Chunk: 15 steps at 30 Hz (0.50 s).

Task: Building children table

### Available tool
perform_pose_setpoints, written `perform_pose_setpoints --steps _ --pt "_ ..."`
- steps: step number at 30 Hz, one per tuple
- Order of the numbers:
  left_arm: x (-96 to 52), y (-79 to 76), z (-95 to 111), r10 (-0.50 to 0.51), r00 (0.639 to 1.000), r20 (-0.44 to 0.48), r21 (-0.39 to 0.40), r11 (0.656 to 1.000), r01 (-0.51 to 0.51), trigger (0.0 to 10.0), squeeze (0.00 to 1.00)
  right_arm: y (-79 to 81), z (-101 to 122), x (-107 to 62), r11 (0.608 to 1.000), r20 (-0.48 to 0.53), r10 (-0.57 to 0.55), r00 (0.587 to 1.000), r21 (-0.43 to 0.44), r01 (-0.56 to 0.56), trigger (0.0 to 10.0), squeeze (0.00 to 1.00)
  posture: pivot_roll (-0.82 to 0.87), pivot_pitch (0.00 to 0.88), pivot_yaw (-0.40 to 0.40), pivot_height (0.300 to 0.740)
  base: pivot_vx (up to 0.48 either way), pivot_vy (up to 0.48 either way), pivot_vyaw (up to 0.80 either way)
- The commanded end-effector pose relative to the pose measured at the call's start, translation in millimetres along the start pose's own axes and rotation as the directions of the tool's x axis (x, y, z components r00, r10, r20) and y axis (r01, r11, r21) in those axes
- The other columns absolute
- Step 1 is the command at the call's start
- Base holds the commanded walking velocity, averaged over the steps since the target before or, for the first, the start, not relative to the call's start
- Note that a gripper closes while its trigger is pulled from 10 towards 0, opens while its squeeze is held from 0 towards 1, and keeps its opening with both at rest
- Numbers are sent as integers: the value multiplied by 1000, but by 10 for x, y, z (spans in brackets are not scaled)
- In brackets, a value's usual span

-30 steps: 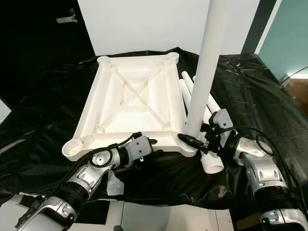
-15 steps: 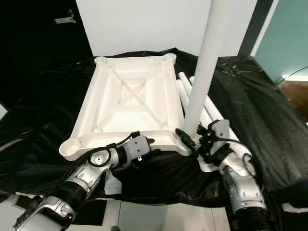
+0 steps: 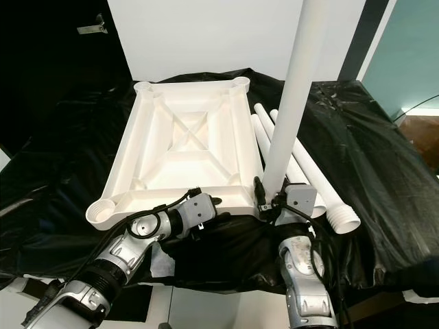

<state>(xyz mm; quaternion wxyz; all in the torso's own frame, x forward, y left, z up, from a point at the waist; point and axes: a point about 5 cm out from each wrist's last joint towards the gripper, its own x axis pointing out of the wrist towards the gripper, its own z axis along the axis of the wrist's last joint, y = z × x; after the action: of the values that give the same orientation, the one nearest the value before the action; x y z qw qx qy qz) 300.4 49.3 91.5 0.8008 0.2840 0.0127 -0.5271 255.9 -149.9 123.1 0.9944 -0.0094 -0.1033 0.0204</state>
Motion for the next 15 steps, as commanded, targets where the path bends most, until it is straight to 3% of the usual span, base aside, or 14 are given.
perform_pose_setpoints --steps 1,4,5,6,8,9,15 --pt "-29 -142 -205 -49 996 -81 -58 997 44 10000 0 -167 -69 -68 990 -51 -138 989 -35 137 0 0 -67 20 26 740 0 0 0" --pt "-33 -149 -214 -49 995 -83 -60 997 44 10000 0 -183 -69 -69 985 -58 -170 984 -47 167 0 0 -71 21 26 740 0 0 0" --pt "-34 -153 -217 -50 995 -84 -61 997 45 10000 0 -175 -69 -57 987 -61 -156 986 -54 153 2980 0 -73 24 24 740 0 0 0" --pt "-32 -155 -215 -50 995 -83 -61 997 45 10000 0 -152 -56 -38 990 -57 -120 991 -78 115 10000 0 -72 24 23 740 0 0 0" --pt "-30 -155 -212 -50 995 -82 -62 997 45 10000 0 -136 -45 -26 991 -53 -96 994 -96 90 10000 0 -72 24 23 740 0 0 0" --pt "-27 -155 -210 -50 995 -81 -63 997 44 10000 0 -151 -30 -5 993 -48 -75 996 -97 70 10000 1000 -73 26 23 740 0 0 0" --pt "-26 -162 -215 -50 995 -83 -65 997 45 10000 0 -286 45 114 997 -39 -5 999 -79 2 10000 1000 -77 26 22 740 0 0 0"
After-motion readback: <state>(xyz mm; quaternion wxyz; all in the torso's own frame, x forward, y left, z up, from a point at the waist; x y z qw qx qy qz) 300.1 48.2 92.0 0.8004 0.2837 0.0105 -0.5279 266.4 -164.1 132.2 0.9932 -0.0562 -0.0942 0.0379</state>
